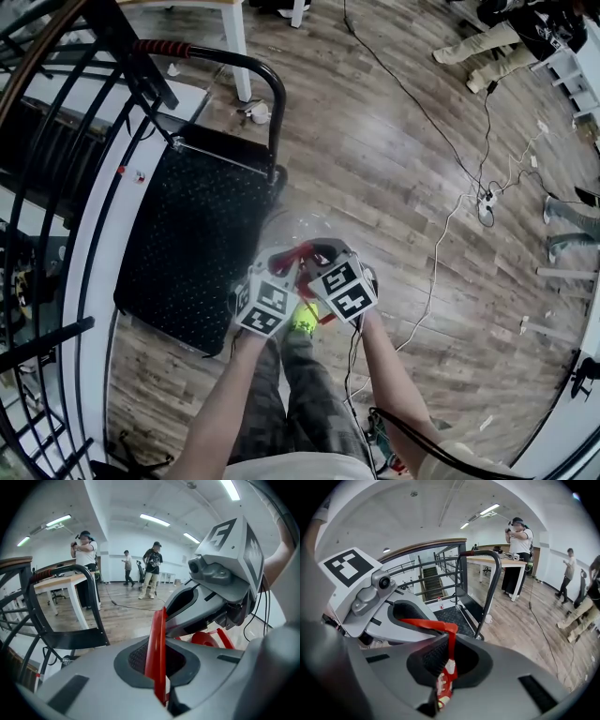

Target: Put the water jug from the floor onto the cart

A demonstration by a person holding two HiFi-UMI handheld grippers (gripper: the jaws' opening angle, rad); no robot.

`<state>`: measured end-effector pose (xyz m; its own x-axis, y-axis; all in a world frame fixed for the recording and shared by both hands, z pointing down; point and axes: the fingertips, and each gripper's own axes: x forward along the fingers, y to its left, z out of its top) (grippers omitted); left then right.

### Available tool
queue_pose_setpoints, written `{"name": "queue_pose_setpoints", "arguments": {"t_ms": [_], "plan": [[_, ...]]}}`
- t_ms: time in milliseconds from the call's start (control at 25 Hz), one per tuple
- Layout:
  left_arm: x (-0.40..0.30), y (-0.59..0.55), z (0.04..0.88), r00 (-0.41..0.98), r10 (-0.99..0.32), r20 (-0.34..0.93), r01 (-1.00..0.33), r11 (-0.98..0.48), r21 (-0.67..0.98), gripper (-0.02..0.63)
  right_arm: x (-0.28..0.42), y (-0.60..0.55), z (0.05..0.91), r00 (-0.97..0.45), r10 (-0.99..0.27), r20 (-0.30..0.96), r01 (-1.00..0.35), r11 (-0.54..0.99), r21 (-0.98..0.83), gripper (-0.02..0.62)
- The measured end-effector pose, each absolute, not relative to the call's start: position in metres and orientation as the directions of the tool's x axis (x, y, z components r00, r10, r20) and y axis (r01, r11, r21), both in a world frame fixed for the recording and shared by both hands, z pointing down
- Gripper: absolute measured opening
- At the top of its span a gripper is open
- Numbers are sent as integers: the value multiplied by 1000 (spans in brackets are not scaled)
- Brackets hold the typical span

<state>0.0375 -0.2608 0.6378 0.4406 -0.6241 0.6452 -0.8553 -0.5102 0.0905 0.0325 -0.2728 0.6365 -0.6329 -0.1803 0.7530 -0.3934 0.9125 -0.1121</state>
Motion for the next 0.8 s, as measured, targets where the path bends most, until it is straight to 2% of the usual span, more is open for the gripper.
{"name": "queue_pose_setpoints", "arguments": {"t_ms": [800], "plan": [[-73, -231, 600, 393, -687, 611, -901, -419, 107, 12, -80, -243, 599, -648, -156, 745, -319, 944, -80, 18]]}}
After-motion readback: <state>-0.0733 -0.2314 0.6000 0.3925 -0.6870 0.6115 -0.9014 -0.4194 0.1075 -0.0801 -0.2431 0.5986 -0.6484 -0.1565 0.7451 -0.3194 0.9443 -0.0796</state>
